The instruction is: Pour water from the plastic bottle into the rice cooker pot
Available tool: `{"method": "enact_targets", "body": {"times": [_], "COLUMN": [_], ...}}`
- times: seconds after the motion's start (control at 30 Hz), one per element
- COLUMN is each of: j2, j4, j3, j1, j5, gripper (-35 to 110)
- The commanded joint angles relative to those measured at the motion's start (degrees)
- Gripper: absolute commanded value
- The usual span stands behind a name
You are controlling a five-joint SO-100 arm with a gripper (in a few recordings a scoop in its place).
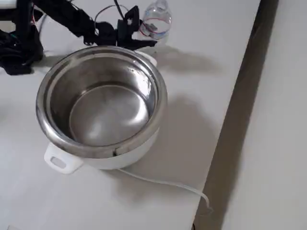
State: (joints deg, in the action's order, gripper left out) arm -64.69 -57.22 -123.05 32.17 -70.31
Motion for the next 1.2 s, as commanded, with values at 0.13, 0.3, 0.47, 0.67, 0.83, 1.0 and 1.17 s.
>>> {"method": "enact_targets", "body": {"times": [0.13,0.3,0.47,0.67,0.83,1.0,1.17], "j2": [17.4,29.9,28.6,11.4,2.7,-5.0,-14.5], "j4": [-9.1,-5.6,-9.5,-17.5,-20.7,-21.9,-21.5], "j3": [23.3,44.6,42.8,17.2,5.2,-3.0,-12.5], "j1": [-3.4,-6.8,-8.4,-6.1,-3.7,-1.9,-1.6], "j5": [-12.5,-20.6,-19.7,-12.9,-11.5,-9.3,-5.6], "gripper": [36,46,48,48,48,47,47]}}
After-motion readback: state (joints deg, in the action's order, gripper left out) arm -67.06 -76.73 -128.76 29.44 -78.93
